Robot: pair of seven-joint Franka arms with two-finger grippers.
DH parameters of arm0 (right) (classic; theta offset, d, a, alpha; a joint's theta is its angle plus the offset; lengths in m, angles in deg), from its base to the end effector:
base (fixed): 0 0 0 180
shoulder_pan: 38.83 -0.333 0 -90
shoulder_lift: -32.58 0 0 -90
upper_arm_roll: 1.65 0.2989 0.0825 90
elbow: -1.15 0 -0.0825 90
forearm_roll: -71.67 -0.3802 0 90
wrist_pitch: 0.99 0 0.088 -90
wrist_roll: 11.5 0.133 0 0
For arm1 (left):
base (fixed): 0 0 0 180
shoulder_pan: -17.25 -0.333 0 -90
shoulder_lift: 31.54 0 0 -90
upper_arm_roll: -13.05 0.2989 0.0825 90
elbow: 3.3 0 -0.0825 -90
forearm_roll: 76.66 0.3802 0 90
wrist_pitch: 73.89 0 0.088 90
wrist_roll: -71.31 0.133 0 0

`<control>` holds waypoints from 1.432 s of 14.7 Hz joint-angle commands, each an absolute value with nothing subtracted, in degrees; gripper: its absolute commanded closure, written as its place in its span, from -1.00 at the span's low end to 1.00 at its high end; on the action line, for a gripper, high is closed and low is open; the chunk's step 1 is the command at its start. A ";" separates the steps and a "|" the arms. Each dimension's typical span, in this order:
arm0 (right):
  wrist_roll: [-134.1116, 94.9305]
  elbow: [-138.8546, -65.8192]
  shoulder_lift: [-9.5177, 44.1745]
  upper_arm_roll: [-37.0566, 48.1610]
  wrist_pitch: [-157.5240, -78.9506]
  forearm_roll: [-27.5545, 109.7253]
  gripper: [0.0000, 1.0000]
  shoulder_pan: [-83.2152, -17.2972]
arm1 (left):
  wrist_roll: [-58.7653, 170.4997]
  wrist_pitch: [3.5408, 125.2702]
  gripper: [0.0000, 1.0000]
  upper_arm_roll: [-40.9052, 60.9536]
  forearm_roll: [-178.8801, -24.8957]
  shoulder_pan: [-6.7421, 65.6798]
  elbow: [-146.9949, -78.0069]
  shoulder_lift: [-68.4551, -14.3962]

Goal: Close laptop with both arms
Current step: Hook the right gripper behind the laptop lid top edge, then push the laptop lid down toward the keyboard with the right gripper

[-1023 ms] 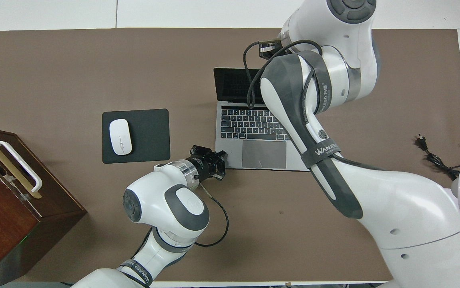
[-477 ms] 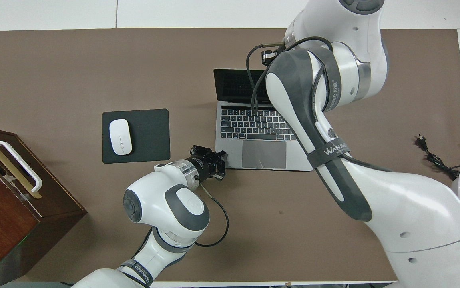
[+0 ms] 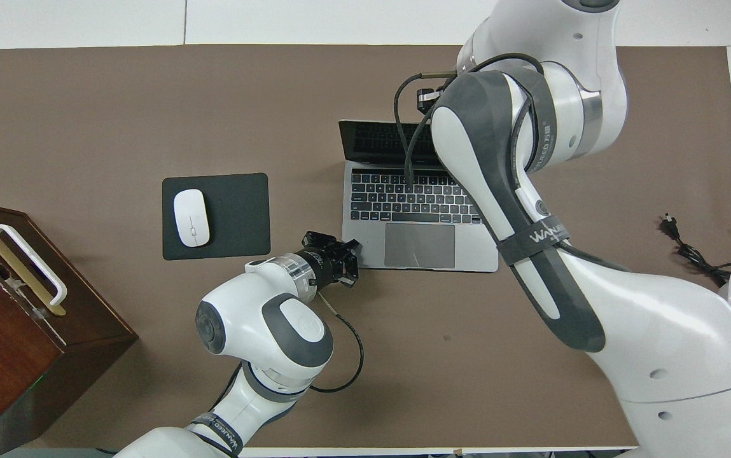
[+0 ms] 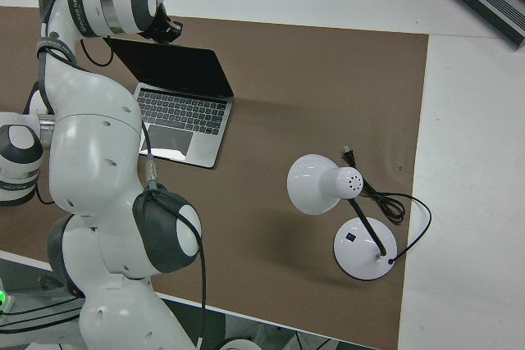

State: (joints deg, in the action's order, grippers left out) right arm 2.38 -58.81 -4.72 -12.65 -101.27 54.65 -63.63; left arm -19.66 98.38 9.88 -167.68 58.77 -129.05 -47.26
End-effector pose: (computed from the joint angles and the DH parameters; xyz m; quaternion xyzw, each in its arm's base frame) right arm 0.6881 0.2449 0.4333 -0.9955 0.0016 -0.0077 0.0940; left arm 0.4397 -0.3378 0.2384 0.3601 0.8695 -0.1956 0.2758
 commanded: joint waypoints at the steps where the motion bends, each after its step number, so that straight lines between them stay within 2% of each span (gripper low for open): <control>1: 3.70 -60.01 -3.28 -12.46 -98.20 52.08 1.00 -63.00 | -17.82 99.43 1.00 10.42 -168.95 59.70 -128.81 -49.65; 12: 3.70 -74.69 4.01 -12.02 -96.44 52.08 1.00 -63.70 | -14.13 98.82 1.00 10.33 -169.21 59.27 -130.74 -48.68; 21: 4.40 -80.84 7.00 -11.67 -96.70 52.08 1.00 -64.49 | -12.54 98.55 1.00 10.42 -169.30 59.00 -133.29 -46.84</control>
